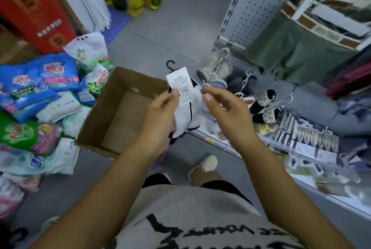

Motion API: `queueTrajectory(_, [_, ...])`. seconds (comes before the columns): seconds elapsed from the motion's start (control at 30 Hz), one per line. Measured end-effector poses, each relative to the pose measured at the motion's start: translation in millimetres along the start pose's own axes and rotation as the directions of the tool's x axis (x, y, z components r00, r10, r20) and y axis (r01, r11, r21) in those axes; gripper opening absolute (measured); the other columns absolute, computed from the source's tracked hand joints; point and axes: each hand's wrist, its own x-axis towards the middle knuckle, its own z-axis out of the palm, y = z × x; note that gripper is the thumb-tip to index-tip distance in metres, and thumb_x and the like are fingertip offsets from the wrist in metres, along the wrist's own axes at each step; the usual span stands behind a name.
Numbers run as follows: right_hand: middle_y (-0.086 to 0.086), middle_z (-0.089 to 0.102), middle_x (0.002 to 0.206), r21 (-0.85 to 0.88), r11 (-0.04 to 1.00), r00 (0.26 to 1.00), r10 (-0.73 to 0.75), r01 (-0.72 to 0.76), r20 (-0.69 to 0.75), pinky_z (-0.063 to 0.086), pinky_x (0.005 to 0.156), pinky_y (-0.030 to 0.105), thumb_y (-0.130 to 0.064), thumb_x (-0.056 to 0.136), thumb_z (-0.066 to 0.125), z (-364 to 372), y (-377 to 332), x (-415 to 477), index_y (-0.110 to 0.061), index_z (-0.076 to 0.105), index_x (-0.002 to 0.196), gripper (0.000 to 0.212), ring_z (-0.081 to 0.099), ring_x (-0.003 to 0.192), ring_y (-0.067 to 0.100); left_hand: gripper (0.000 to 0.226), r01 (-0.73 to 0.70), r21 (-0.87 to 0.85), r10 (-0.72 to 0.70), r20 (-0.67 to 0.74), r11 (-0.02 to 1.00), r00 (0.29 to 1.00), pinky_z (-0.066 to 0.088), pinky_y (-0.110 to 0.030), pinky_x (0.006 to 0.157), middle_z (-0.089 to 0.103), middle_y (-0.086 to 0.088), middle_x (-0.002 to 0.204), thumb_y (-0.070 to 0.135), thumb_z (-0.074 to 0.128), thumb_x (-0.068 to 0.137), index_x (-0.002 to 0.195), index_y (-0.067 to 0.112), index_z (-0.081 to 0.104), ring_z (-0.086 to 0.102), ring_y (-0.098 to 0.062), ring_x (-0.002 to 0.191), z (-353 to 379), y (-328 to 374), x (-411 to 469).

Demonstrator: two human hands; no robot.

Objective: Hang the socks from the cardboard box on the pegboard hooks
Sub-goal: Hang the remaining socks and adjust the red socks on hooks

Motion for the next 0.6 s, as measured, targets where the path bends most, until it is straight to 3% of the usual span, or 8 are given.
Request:
queueTrajectory(0.1, [-0.012,0.068,0.128,0.059,0.998,0.999,-0.011,0.013,-0.044,0.051,0.092,0.013,-0.029,0.096,0.065,-17,-13,-21,-0.019,0.069,0.128,0.034,0.060,0.116,-0.007,0.042,0.030,-0.017,-0.025,0.251,0.999,0.968,0.049,-0.045,0.099,0.072,-0.006,0.125,0.051,0.047,0.102,0.125,0.025,0.071,0.063,-0.035,0.123,29,10,-13])
queueTrajectory(0.17, [-0.012,0.068,0.129,0.059,0.998,0.997,-0.002,0.006,-0.072,0.052,0.083,0.010,-0.032,0.095,0.066,-31,-14,-36,-0.020,0.066,0.133,0.039,0.061,0.115,-0.005,0.066,0.063,0.037,-0.072,0.440,0.997,0.895,0.043,-0.049,0.109,0.066,0.001,0.137,0.069,0.040,0.092,0.137,0.026,0.062,0.057,-0.021,0.133,53,15,-20])
queueTrajectory(0.23, [-0.015,0.074,0.113,0.090,0.996,0.991,-0.010,0.022,-0.130,0.052,0.074,0.009,-0.028,0.096,0.066,-49,-13,-49,-0.020,0.071,0.122,0.027,0.066,0.104,-0.003,0.079,0.045,0.139,-0.110,0.511,0.989,0.853,0.041,-0.046,0.113,0.064,0.013,0.138,0.077,0.036,0.083,0.140,0.028,0.061,0.056,-0.002,0.129,77,17,-27])
queueTrajectory(0.3, [-0.006,0.077,0.102,0.119,0.992,0.973,-0.014,0.043,-0.230,0.058,0.086,0.026,-0.021,0.098,0.064,-74,-7,-63,-0.015,0.073,0.111,0.017,0.072,0.101,0.009,0.074,-0.040,0.239,-0.090,0.510,0.970,0.855,0.045,-0.038,0.111,0.064,0.020,0.133,0.076,0.032,0.085,0.133,0.031,0.066,0.058,0.008,0.117,99,16,-35])
queueTrajectory(0.37, [0.007,0.077,0.101,0.175,0.984,0.949,0.037,0.019,-0.313,0.057,0.090,0.053,-0.021,0.101,0.059,-103,3,-75,-0.012,0.072,0.112,0.019,0.073,0.099,0.027,0.053,-0.176,0.320,-0.011,0.508,0.931,0.861,0.053,-0.028,0.099,0.070,0.023,0.122,0.066,0.038,0.097,0.122,0.035,0.073,0.064,0.006,0.109,121,15,-45])
queueTrajectory(0.4, [0.009,0.077,0.103,0.239,0.971,0.939,0.076,0.006,-0.335,0.056,0.090,0.057,-0.021,0.103,0.056,-118,8,-81,-0.012,0.071,0.114,0.020,0.073,0.099,0.030,0.040,-0.230,0.326,0.037,0.503,0.917,0.863,0.056,-0.026,0.092,0.074,0.020,0.114,0.055,0.047,0.101,0.118,0.032,0.075,0.068,0.002,0.105,133,15,-50])
queueTrajectory(0.5, [0.013,0.074,0.117,0.467,0.884,0.917,0.171,0.019,-0.361,0.055,0.095,0.050,-0.017,0.105,0.051,-167,20,-102,-0.006,0.062,0.126,0.027,0.070,0.109,0.030,0.023,-0.324,0.322,0.122,0.515,0.889,0.848,0.056,-0.036,0.089,0.076,0.004,0.100,0.023,0.069,0.096,0.118,0.019,0.069,0.069,-0.009,0.094,175,11,-62])
queueTrajectory(0.6, [0.021,0.068,0.125,0.582,0.810,0.897,0.199,0.076,-0.395,0.055,0.096,0.049,-0.015,0.104,0.050,-220,25,-125,-0.003,0.058,0.129,0.028,0.068,0.111,0.031,0.028,-0.380,0.444,0.004,0.646,0.812,0.763,0.053,-0.027,0.071,0.076,-0.002,0.096,0.025,0.076,0.089,0.114,0.017,0.068,0.067,-0.006,0.077,217,4,-75])
